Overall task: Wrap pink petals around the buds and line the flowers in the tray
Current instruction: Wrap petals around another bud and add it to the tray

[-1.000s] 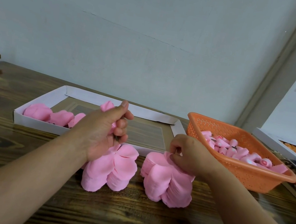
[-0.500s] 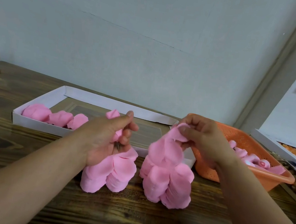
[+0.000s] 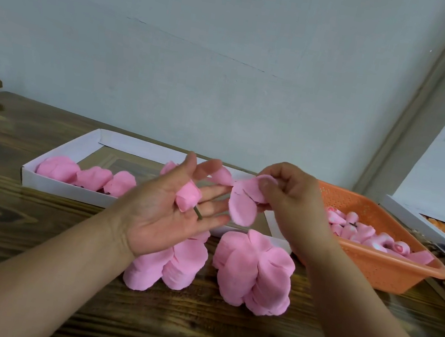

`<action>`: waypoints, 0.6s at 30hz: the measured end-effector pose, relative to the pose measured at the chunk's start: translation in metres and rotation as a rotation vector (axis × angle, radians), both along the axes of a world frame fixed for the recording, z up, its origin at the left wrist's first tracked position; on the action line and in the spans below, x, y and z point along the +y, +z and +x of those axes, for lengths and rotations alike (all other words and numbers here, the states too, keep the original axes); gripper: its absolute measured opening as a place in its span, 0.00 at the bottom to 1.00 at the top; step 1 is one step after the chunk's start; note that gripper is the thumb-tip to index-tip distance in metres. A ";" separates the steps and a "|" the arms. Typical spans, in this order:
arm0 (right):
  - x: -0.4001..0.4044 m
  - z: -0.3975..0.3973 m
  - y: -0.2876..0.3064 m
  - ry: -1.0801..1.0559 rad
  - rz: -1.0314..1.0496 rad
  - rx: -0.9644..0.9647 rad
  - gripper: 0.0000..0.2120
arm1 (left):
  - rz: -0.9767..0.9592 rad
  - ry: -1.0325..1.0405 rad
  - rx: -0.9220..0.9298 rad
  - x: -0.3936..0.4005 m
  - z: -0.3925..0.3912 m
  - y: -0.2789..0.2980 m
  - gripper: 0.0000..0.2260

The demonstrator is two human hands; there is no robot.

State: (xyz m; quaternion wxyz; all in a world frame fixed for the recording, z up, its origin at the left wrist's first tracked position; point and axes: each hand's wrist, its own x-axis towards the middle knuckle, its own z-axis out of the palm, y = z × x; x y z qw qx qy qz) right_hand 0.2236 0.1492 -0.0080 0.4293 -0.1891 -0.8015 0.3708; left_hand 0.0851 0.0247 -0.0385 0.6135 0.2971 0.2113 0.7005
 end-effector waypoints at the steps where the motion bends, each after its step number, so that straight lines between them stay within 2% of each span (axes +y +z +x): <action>1: 0.000 0.000 -0.002 -0.002 0.045 -0.030 0.13 | 0.000 -0.002 -0.003 0.000 0.001 -0.001 0.18; 5: 0.000 0.002 -0.004 -0.049 0.270 -0.125 0.14 | 0.007 0.021 0.019 -0.001 0.002 -0.001 0.18; 10: -0.011 0.001 -0.006 -0.139 0.340 -0.003 0.11 | 0.047 0.085 0.008 0.000 0.004 -0.002 0.16; 13: -0.023 -0.003 -0.012 -0.167 0.261 -0.015 0.09 | 0.068 0.129 -0.006 0.000 0.006 0.000 0.16; 18: -0.042 -0.014 -0.020 -0.140 0.010 0.023 0.12 | 0.068 0.141 -0.052 0.000 0.011 -0.001 0.16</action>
